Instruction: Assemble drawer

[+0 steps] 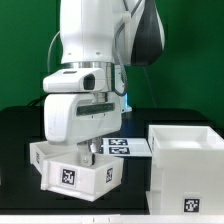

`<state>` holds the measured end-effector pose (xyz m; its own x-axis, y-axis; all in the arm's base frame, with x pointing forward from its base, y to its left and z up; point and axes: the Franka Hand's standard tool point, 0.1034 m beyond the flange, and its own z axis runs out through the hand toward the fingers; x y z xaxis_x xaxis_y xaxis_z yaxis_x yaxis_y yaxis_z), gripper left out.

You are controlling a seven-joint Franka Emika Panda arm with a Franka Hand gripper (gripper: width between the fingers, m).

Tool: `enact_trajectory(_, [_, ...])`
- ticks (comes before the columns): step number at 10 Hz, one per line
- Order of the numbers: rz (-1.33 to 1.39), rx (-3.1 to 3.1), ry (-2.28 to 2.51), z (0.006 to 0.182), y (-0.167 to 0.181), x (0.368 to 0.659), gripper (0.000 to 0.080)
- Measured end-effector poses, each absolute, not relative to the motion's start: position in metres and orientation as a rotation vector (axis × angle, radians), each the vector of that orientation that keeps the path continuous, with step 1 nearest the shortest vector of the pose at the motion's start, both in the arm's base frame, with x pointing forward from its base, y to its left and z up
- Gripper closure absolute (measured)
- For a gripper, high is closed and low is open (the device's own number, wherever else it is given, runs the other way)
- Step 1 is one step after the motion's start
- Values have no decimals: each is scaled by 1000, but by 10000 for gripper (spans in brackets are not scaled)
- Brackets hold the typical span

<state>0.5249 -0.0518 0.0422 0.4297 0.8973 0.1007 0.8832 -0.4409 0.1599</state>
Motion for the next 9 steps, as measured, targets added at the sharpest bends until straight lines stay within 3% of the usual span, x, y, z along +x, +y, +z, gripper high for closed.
enact_trajectory(9, [73, 2493, 1902, 39, -36, 527, 761])
